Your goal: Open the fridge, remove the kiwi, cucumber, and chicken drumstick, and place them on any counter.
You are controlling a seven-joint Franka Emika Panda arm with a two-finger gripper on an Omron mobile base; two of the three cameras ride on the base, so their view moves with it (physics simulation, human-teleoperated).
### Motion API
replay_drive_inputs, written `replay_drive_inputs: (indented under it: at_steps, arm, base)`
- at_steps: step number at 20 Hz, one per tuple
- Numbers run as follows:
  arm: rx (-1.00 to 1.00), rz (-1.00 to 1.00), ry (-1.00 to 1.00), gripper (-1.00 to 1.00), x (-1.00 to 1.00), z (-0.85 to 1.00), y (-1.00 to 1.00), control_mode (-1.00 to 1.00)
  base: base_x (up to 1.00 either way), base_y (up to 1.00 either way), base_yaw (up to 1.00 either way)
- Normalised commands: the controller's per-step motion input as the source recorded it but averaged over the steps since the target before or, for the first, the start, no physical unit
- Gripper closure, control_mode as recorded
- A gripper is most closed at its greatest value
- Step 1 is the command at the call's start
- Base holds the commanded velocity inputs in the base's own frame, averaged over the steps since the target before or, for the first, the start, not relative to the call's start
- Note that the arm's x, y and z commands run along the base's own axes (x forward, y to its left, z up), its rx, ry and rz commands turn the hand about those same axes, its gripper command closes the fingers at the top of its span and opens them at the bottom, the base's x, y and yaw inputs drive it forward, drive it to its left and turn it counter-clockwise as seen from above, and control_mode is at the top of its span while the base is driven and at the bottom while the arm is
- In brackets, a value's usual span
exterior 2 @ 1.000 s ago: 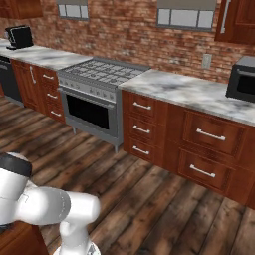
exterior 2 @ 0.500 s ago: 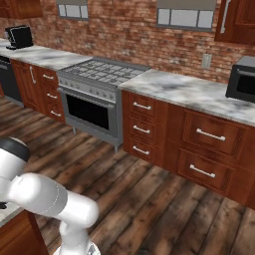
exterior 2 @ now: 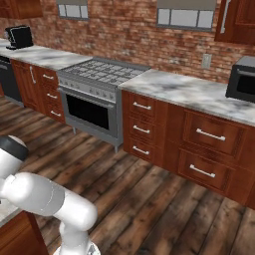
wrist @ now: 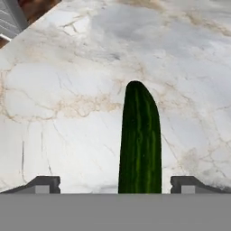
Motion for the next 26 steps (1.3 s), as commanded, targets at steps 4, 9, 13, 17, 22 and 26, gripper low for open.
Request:
replay_drive_inputs:
  at_steps: [4, 9, 13, 17, 22, 26]
  arm:
    - [-0.20, 0.02, -0.01, -1.00, -0.01, 0.61, -0.70, -1.00]
    - [-0.11, 0.05, -0.01, -1.00, -0.17, 0.52, -0.88, -1.00]
    - [-0.02, -0.01, -0.17, -1.00, -0.63, 0.12, -1.00, -1.00]
    - [0.11, 0.00, -0.28, -1.00, -0.72, 0.30, -1.00, -1.00]
    - [0.33, 0.00, -0.49, -1.00, -0.28, 0.49, -0.85, -1.00]
    - [0.39, 0.00, -0.45, -1.00, 0.04, 0.50, -0.70, -1.00]
  base:
    - [0.00, 0.00, 0.00]
    - [0.00, 0.00, 0.00]
    - [0.00, 0.00, 0.00]
    - [0.00, 0.00, 0.00]
    - [0.00, 0.00, 0.00]
    - [0.00, 0.00, 0.00]
